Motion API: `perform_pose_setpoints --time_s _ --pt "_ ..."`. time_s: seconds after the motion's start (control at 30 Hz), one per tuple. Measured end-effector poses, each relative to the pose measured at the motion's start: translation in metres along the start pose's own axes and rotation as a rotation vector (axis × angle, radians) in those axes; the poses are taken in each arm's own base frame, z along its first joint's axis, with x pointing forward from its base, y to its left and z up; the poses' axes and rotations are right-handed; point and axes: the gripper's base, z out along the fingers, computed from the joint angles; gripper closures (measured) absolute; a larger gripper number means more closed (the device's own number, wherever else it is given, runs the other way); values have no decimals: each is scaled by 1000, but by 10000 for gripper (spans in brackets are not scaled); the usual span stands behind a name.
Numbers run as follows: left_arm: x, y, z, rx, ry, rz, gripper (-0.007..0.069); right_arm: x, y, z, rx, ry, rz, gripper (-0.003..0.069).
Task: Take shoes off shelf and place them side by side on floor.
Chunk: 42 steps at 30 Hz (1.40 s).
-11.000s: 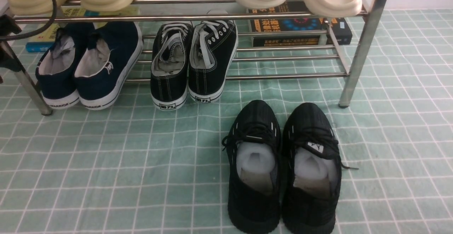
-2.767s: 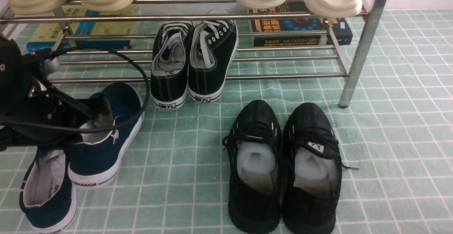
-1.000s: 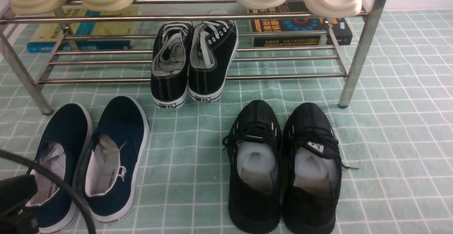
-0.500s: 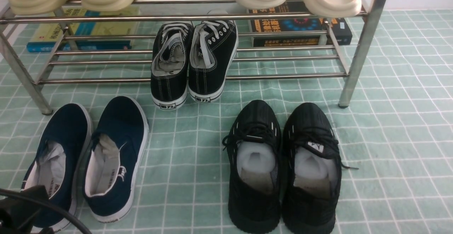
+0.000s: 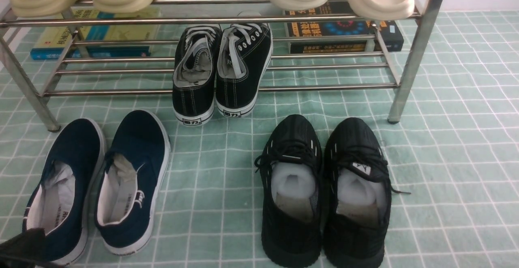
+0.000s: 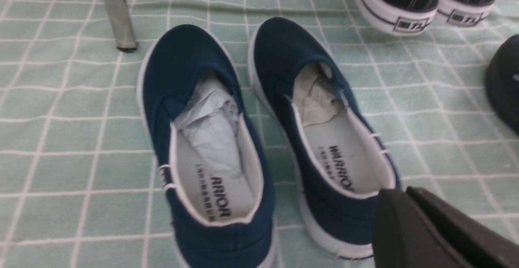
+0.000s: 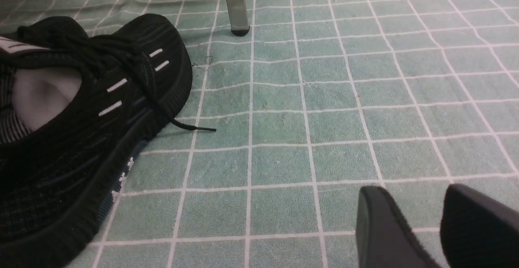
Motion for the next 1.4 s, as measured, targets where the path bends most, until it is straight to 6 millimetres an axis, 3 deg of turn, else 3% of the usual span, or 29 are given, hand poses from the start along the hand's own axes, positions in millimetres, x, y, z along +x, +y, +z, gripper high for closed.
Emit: perform_pose_setpoints --time_s 0.23,0.4,0.8,1.4 --pt "37 3 3 -26 -12 72 588 0 0 0 0 0 0 419" --pt "51 4 5 -28 -22 74 584 0 0 0 0 0 0 419" --pt "50 11 2 -153 -54 36 571 0 0 0 0 0 0 419" --pt "51 11 2 -159 -41 33 557 0 0 0 0 0 0 419"
